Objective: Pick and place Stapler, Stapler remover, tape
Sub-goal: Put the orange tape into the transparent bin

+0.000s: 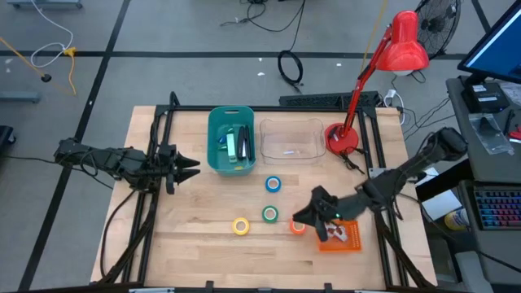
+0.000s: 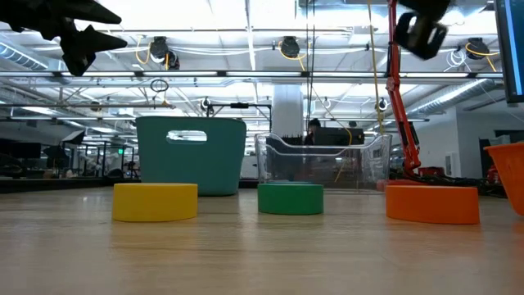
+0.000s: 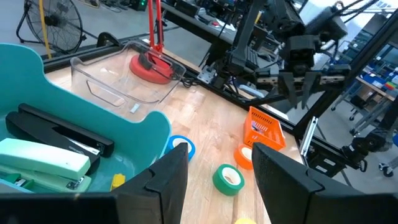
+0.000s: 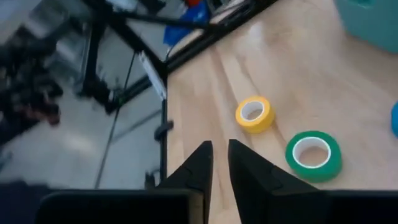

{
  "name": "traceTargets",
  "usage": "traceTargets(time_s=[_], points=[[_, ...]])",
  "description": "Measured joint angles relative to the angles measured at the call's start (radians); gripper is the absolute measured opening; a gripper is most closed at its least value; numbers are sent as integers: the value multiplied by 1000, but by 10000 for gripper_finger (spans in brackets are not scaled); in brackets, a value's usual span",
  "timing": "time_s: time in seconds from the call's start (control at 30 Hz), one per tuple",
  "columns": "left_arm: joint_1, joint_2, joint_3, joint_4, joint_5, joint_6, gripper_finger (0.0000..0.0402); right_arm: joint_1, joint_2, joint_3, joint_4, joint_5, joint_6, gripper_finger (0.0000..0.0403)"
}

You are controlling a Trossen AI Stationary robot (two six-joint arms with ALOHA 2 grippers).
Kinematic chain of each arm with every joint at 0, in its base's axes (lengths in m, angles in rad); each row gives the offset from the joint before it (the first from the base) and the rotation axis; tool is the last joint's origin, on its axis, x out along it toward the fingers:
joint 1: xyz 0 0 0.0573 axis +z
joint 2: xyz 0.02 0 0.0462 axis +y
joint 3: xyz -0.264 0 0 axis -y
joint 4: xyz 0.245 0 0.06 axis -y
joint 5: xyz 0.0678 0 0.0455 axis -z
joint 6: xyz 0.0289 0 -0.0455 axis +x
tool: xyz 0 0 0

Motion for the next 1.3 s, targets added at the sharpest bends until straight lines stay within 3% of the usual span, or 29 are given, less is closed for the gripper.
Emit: traceTargets(time_s=[0.2,0.37,0.67,0.93,1.3], points=[[0,0,0,0,0,0,179,-178,0,0,-147,-374,-69,32],[0,0,0,0,0,1,179,-260,9,0,-316,-539,-77,32],[0,0,0,0,-2,0,179,-281,56,48,-362,-604,-137,31],[0,0,0,0,-3,-1,179,-282,238,238,-710,-623,-321,31],[0,0,0,-2,-3,-1,179,-330,336,293,-709,-622,-409,36]])
